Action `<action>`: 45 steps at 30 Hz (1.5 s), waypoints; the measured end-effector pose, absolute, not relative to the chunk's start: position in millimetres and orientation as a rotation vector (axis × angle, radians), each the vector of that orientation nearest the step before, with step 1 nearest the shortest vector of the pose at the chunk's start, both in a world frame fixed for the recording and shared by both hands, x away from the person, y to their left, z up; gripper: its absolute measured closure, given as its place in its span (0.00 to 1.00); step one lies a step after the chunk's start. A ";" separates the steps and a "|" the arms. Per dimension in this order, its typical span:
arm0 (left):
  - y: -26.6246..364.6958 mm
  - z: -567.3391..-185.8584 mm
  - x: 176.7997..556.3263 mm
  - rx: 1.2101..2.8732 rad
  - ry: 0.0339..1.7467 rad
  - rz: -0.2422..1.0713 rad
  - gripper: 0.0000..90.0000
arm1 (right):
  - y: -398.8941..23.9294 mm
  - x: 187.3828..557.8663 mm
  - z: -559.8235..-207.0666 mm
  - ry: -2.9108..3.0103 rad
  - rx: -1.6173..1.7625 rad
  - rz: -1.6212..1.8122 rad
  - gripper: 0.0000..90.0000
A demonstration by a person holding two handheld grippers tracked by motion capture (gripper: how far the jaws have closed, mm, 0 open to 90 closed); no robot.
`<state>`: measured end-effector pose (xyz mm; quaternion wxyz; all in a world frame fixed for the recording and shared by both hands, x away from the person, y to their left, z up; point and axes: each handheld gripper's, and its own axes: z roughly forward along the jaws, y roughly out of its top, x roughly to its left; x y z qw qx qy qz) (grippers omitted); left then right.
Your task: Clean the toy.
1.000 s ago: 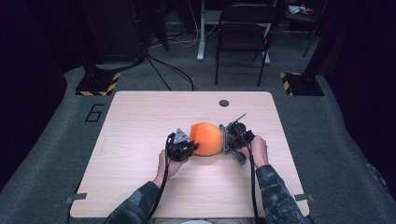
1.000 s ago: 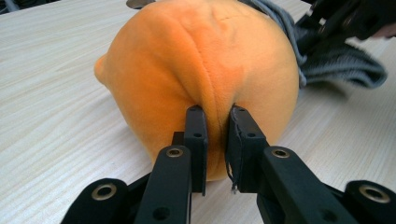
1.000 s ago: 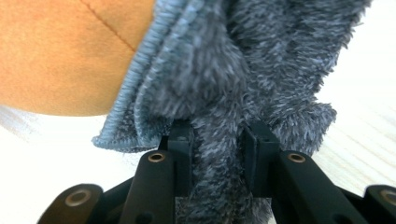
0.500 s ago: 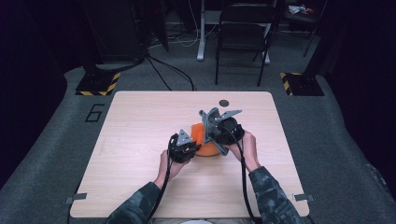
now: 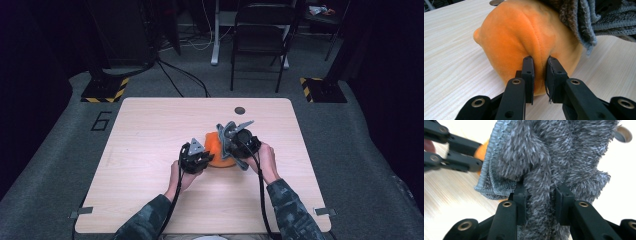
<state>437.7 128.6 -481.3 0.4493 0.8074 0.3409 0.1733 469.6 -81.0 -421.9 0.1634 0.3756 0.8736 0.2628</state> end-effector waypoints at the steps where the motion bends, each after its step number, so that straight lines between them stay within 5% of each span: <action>1: 129.1 -482.1 438.3 1.989 0.849 0.432 0.86 | -83.5 471.0 -422.7 2.491 1.076 0.749 0.75; 22: 134.9 -485.0 442.9 1.984 0.874 0.429 0.86 | -126.0 500.8 -481.7 2.506 1.350 0.518 0.75; 35: 133.6 -484.4 441.9 1.980 0.871 0.439 0.86 | -110.3 471.3 -407.7 2.431 1.150 0.754 0.76; 45: 135.5 -485.0 442.1 1.969 0.868 0.433 0.79 | -81.8 472.1 -430.6 2.499 1.085 0.708 0.76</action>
